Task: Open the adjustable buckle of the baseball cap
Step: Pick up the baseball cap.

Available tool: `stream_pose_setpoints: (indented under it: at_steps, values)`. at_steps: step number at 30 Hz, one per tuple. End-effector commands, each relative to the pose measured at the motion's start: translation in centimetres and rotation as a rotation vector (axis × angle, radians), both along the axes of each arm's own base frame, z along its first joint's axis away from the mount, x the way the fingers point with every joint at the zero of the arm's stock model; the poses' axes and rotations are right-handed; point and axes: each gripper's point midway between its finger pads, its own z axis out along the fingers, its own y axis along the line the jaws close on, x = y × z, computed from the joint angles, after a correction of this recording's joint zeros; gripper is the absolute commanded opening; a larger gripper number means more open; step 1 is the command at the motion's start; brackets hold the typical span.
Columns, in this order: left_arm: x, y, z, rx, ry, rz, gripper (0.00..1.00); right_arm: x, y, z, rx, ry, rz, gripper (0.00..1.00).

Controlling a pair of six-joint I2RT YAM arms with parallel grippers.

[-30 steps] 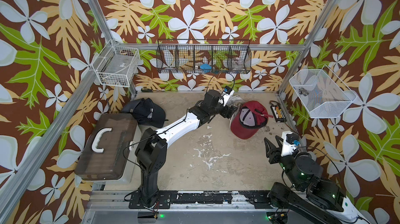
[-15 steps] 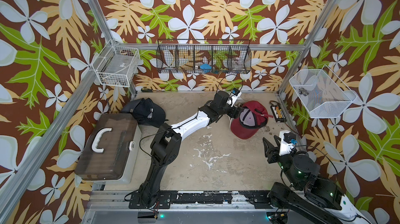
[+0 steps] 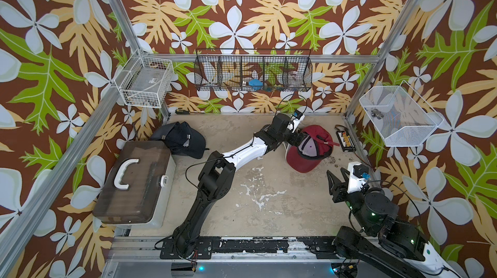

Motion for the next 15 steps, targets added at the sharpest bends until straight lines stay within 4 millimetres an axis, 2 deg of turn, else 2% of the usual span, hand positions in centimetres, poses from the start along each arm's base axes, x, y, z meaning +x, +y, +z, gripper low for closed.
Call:
stream_pose_setpoints:
  at_steps: [1, 15]
  values:
    - [0.5, -0.6, -0.1, -0.014, 0.005, 0.006, 0.79, 0.1, 0.2, 0.4, 0.015, -0.01, 0.003, 0.55]
    - [2.0, -2.4, -3.6, -0.023, 0.046, 0.005, 0.73, 0.1, 0.3, 0.3, 0.013, -0.009, 0.006, 0.55]
